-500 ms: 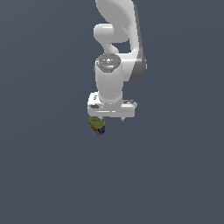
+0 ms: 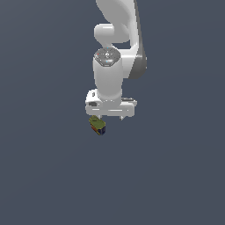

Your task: Pick up the object and move it to a goal position.

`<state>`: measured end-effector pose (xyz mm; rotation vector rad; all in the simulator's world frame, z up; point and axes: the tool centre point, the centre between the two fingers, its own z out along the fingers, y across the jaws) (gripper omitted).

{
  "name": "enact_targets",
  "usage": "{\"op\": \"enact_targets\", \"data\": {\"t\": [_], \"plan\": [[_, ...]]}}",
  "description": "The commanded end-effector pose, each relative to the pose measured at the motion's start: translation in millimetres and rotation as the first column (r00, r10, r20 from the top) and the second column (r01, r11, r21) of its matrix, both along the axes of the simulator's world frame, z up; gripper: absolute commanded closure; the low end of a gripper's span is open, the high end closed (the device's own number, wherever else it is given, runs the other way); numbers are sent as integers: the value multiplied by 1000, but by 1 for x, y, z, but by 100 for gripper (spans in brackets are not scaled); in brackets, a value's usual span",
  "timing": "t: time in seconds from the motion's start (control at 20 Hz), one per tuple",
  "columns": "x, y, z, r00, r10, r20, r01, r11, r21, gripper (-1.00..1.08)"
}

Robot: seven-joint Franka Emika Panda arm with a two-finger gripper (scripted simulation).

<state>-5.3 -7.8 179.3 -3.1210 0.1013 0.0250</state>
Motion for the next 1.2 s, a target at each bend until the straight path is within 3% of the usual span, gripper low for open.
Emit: {"op": "enact_targets", "data": {"t": [0.0, 0.75, 1.15], "plan": [[1, -1, 3, 1000, -5, 2, 5, 1000, -3, -92], [-4, -12, -8, 994, 108, 5, -108, 994, -5, -92], [-11, -28, -23, 963, 270, 9, -270, 963, -9, -92]]}}
